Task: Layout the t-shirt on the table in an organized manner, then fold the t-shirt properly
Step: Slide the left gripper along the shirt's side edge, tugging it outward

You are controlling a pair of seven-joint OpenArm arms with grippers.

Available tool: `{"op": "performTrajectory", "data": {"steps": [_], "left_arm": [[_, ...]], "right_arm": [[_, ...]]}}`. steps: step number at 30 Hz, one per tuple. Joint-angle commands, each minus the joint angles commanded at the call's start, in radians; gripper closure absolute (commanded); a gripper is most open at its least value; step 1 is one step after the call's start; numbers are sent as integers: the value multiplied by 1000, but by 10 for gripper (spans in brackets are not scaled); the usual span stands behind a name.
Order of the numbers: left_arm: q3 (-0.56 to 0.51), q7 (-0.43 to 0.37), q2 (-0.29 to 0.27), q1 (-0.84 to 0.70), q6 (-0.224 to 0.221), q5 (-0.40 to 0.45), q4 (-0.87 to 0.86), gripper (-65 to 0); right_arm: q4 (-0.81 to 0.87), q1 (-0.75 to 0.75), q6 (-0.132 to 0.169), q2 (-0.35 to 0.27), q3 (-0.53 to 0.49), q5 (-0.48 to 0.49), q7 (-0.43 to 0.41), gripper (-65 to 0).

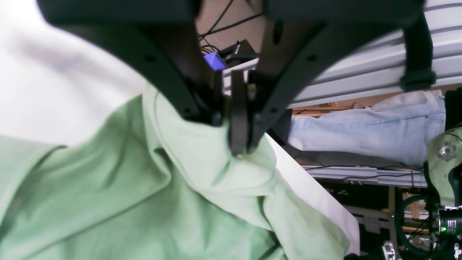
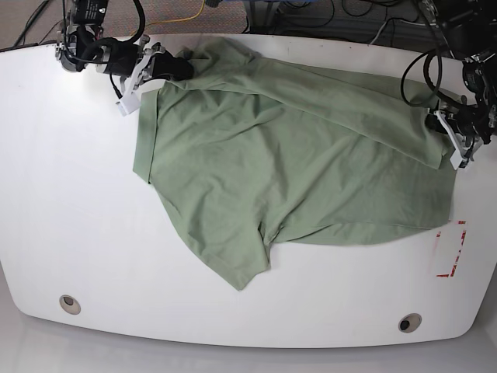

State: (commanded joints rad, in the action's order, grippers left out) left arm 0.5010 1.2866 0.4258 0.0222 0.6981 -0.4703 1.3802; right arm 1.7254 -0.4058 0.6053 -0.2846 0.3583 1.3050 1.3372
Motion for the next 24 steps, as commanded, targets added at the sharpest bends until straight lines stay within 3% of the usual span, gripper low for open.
{"op": "performTrajectory", "data": {"steps": [24], "left_arm": [[-18, -3, 23, 84, 0, 6, -9, -278]], "right_arm": [[0, -2, 0, 2, 0, 5, 0, -3]]}}
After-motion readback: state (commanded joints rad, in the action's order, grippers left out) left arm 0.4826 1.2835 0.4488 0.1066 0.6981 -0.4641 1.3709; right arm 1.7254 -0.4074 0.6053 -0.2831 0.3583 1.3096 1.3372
